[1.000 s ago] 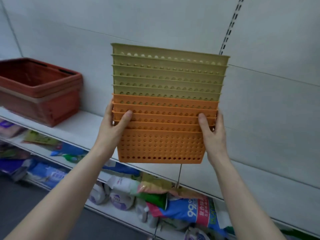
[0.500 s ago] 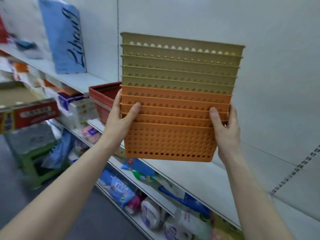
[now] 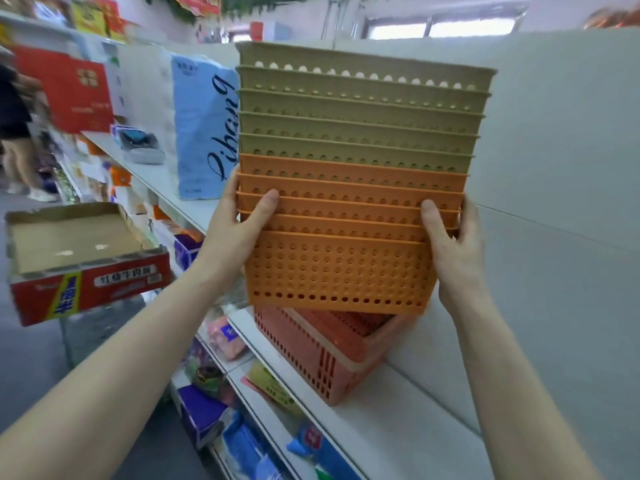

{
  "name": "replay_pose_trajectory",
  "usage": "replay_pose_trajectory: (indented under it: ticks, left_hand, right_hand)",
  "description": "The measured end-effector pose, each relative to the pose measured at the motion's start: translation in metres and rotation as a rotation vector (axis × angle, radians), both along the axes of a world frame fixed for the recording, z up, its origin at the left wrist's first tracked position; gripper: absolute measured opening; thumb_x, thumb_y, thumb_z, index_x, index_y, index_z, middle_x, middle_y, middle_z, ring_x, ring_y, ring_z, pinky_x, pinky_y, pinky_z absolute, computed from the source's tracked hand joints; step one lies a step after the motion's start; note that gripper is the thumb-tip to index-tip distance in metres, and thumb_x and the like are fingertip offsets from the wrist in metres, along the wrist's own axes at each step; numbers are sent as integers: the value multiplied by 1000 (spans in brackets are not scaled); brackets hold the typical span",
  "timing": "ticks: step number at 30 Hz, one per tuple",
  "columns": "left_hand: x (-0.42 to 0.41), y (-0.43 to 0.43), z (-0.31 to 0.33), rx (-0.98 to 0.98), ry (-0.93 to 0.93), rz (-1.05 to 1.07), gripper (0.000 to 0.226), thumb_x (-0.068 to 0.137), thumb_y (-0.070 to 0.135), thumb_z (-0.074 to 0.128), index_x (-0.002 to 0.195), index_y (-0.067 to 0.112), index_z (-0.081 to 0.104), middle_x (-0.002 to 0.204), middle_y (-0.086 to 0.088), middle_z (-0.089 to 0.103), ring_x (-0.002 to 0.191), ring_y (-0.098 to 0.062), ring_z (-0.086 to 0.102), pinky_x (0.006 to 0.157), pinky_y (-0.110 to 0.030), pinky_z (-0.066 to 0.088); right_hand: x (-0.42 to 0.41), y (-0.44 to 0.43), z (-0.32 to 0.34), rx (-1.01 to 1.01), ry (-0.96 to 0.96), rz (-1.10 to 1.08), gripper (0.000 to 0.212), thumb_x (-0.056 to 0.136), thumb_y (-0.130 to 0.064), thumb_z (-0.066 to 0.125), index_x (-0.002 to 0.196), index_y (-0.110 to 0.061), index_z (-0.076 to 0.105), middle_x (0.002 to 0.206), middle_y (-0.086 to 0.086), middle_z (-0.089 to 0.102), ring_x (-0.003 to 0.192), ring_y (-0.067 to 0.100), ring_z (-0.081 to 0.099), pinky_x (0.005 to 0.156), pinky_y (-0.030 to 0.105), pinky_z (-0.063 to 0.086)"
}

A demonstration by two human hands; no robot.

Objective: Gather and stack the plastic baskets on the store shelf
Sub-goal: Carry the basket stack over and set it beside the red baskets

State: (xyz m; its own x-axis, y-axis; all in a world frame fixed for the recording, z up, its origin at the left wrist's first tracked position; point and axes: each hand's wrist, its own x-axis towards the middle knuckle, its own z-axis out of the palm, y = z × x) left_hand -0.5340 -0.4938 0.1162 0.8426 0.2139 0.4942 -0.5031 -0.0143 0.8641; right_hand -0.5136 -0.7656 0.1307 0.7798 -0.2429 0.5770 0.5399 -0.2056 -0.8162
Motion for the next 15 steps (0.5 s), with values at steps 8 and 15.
replay_pose_trajectory:
  ticks: [8, 15]
  left_hand:
    - [117, 96, 1, 3, -23, 118, 65, 87, 52, 61, 145, 37, 36, 136, 12, 58, 121, -7, 58, 95, -31, 51]
    - [221, 195, -10, -1, -22, 30, 55, 89, 45, 59, 140, 37, 41, 126, 19, 62, 110, 5, 61, 81, -14, 48]
  right_hand:
    - [131, 96, 11, 7, 3, 130, 55, 88, -48, 67, 137, -31, 48, 125, -7, 66, 112, 8, 66, 97, 43, 55]
    - [222, 195, -7, 29, 4, 71, 58, 85, -45, 71, 137, -29, 49, 122, -3, 69, 109, 13, 68, 97, 46, 55]
